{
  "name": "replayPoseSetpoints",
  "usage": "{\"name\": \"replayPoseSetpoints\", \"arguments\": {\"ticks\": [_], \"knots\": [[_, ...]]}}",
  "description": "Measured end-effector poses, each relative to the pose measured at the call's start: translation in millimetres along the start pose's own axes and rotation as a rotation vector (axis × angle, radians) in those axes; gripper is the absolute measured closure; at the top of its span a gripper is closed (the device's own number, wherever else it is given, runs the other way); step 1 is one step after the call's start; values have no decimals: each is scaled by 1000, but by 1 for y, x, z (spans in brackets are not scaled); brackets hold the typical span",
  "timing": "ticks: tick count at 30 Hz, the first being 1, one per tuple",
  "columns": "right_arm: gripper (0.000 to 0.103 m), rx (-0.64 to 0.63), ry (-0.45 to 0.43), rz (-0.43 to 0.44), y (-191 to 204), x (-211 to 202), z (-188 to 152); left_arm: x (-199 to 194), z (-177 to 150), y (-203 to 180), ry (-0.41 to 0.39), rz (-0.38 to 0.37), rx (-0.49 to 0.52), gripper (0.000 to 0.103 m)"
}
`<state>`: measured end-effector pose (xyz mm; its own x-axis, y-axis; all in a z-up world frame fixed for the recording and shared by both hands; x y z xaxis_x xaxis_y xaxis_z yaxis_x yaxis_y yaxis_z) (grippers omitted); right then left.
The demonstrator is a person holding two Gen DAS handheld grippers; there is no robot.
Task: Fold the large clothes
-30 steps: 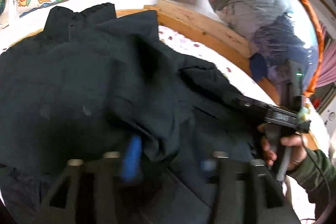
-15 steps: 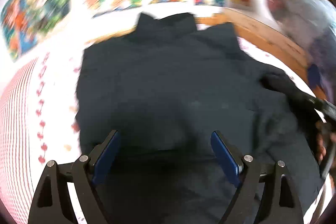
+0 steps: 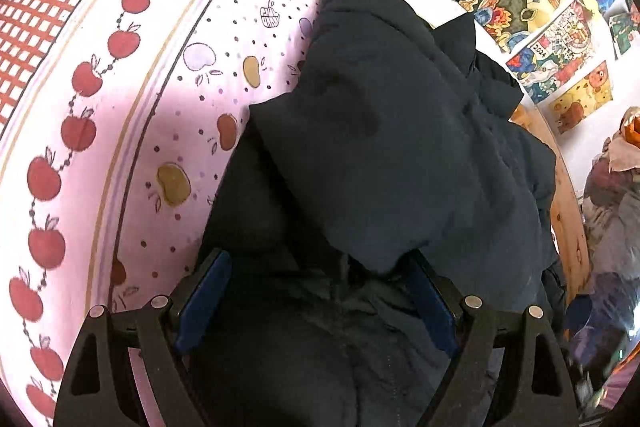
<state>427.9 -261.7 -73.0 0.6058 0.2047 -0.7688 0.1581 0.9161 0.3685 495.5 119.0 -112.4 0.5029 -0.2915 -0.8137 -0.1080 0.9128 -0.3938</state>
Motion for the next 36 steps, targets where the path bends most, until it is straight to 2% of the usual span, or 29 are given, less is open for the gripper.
{"name": "replayPoseSetpoints", "arguments": {"ticks": [2, 3, 5, 7, 8, 9, 10, 15, 19, 22, 25, 29, 32, 35, 36], "knots": [[32, 54, 38, 6, -6, 16, 4, -2, 0, -1, -2, 7, 7, 17], [46, 71, 55, 5, -7, 21, 2, -4, 1, -1, -9, 17, 18, 17], [52, 69, 67, -15, -7, 26, 2, -9, 2, 1, -27, 37, 35, 18], [74, 30, 66, -34, -1, 25, 0, -13, 4, 6, -44, 61, 37, 18], [79, 0, 64, -30, 4, 23, 0, -15, 3, 9, -43, 67, 35, 18], [93, -30, 58, -35, 9, 20, -3, -14, 3, 12, -36, 58, 25, 18], [98, -76, 42, -58, 16, 15, -3, -13, 4, 14, -35, 49, 11, 18], [100, -223, -109, -117, 46, -20, 19, -15, 4, 10, -40, 45, 31, 18], [100, -261, -227, -196, 50, -42, 54, -19, 7, -1, -59, 63, 80, 18], [100, -260, -288, -284, 46, -41, 81, -18, 6, 3, -47, 115, 93, 18], [100, -229, -275, -338, 24, -21, 92, -7, 6, 7, -9, 93, 72, 17], [100, -252, -214, -412, 4, 23, 78, 0, 3, 9, 6, 99, 81, 17], [99, -265, -215, -415, 7, 31, 71, -4, 2, 10, -2, 90, 71, 18], [89, -270, -235, -411, 14, 17, 74, -26, 4, 7, -81, 86, 76, 19], [83, -276, -246, -411, 18, 12, 74, -37, 6, 2, -133, 83, 98, 19]]}}
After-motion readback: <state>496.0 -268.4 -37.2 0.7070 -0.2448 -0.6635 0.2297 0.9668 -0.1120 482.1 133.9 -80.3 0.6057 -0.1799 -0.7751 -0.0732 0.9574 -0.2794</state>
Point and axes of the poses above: each gripper's, at about its wrist camera, not at the fingertips, and x roughly the way its jaws point, y to its left, z to its top, the point moved 5 cm from there along x, roughly the way its jaws point, and after that the axes turned 6 degrees about x, right-handed, at the moved point
